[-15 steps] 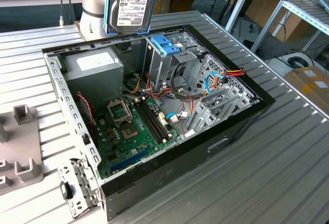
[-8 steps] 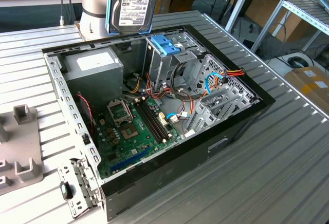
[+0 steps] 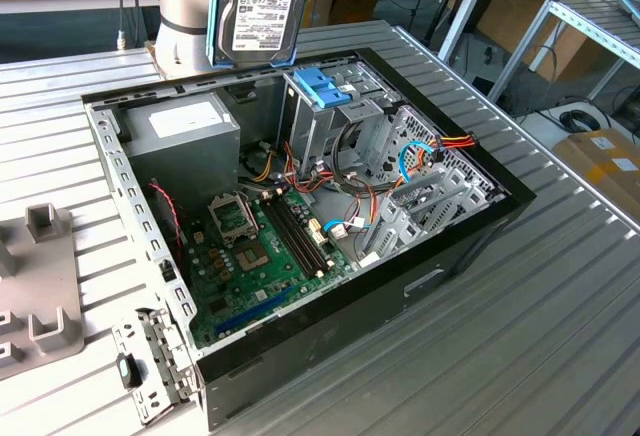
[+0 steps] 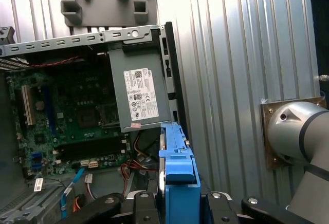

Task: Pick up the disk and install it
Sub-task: 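Pick up the disk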

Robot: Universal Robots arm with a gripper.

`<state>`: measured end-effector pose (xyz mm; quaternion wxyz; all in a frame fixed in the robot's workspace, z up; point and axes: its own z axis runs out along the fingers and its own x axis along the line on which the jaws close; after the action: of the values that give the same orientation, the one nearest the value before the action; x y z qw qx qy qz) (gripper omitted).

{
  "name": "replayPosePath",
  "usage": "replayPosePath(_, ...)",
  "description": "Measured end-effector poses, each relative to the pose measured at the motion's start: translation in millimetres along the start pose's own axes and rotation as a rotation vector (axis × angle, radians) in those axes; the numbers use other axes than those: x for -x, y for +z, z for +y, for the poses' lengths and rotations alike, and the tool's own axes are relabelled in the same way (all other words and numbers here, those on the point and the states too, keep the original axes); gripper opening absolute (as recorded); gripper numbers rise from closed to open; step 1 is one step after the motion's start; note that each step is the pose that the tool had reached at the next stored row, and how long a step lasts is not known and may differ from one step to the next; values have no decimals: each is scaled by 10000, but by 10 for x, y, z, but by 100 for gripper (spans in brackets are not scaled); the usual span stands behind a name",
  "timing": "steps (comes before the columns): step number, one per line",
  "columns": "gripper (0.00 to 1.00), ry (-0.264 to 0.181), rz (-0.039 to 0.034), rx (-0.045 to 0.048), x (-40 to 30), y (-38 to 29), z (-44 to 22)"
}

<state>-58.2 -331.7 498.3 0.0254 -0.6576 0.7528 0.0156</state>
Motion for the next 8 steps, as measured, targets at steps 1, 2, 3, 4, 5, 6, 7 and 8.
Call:
replayPosePath(1, 37, 0, -1, 0, -5, 0, -1)
replayPosePath(2, 37, 0, 0, 0, -14, -1, -2)
replayPosePath(3, 37, 0, 0, -1, -19, -1, -3)
replayPosePath(4, 37, 0, -1, -1, -23, -1, -3)
replayPosePath(5, 37, 0, 0, -1, -28, -1, -4)
replayPosePath(6, 37, 0, -1, 0, -32, -1, -4)
replayPosePath(7, 37, 0, 0, 0, -36, -2, -5)
replayPosePath(8, 37, 0, 0, 0, -39, -2, -5)
